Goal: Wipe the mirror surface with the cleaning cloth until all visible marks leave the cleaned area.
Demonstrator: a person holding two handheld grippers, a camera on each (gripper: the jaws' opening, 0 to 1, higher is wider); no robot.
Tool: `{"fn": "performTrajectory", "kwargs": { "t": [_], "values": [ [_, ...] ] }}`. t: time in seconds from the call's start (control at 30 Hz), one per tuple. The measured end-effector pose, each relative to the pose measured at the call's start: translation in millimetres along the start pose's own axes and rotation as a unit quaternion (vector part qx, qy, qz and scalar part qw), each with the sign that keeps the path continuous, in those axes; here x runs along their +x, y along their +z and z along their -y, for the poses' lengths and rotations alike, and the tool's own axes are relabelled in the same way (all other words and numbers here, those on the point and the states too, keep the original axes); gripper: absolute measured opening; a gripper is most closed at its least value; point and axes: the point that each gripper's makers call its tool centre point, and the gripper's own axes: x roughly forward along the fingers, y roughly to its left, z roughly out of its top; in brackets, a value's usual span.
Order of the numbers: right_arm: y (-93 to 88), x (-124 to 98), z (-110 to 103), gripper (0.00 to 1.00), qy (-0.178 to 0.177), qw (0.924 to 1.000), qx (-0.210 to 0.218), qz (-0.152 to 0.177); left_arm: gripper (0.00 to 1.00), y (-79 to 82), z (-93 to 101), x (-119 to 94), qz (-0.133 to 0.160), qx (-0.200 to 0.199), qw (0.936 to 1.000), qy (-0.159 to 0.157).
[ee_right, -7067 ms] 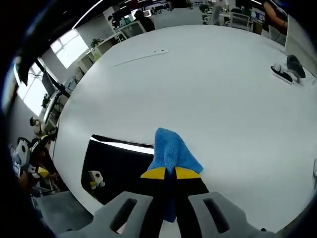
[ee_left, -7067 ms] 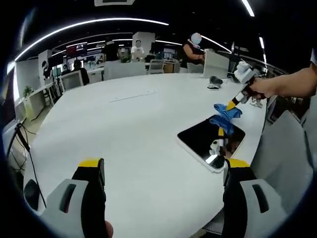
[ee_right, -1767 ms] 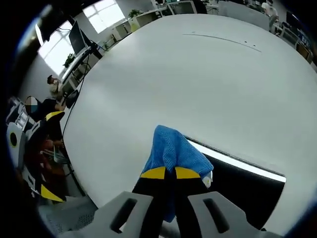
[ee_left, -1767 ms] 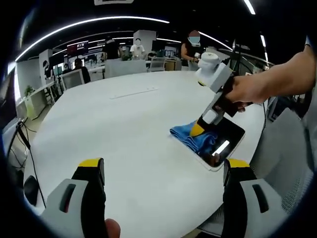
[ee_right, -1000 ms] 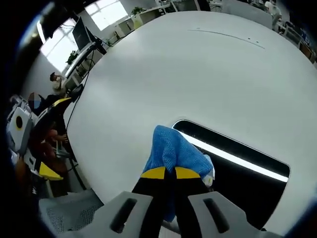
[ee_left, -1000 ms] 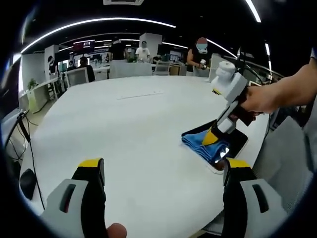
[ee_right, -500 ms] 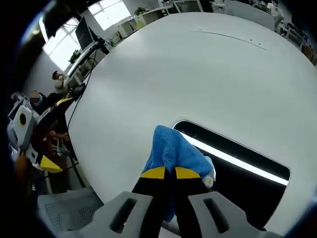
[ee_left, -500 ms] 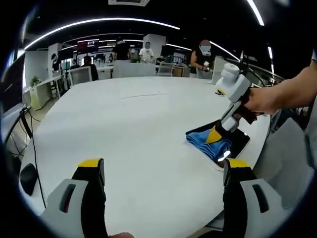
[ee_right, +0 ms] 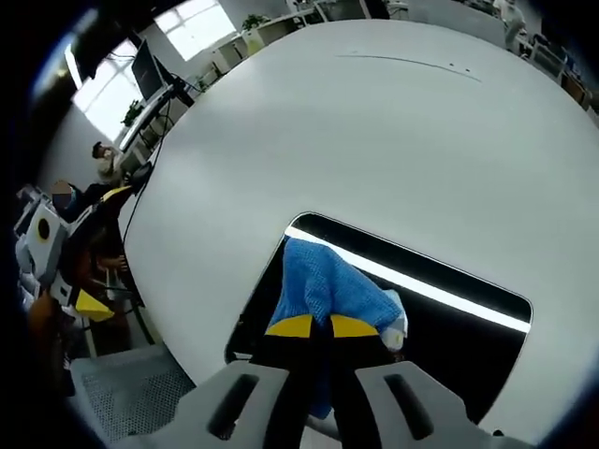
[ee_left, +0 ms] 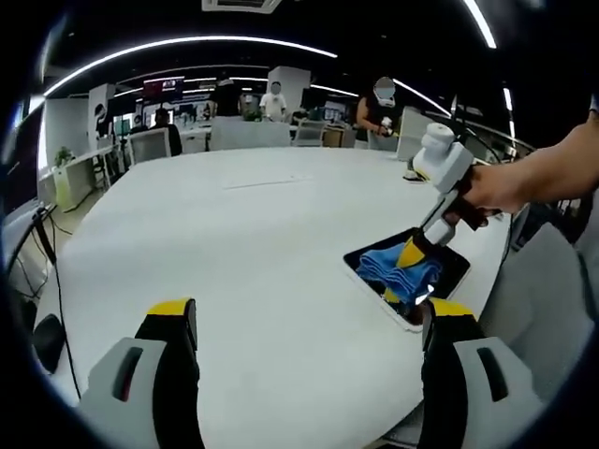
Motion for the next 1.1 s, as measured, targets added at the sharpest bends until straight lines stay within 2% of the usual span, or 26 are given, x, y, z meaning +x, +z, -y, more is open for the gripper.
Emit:
{"fn": "performTrajectory", "kwargs": {
  "t": [0.2,0.43,0.57,0.93,1.1],
  "values": [
    [-2.3,-2.4,5.4,0.0,-0.002,1.0,0.001,0.0,0.99,5.4,6.1,3.7,0.002,0.003,1.0,-0.007],
    [-5.7,-5.0,11.3,0.0,-0.006,1.0,0.004,0.001,0.99,9.2,-0.3,-1.6,0.005,0.002,1.0,0.0],
    [-9.4,-8.7,19.9,0.0,-0.005,0.9999,0.015,0.004,0.99,6.9,-3.2,-2.9,0.004,-0.001,1.0,0.003],
    [-19.3,-20.6,46.2,0.0,-0.008,0.9992,0.038,0.013,0.99,-4.7,-2.1,0.2,-0.012,-0.007,0.9998,-0.014],
    [-23.5,-25.4,57.7,0.0,-0.011,0.9987,0.046,0.016,0.99,1.0,-3.4,3.3,-0.005,-0.005,0.9999,-0.015]
  ]
}}
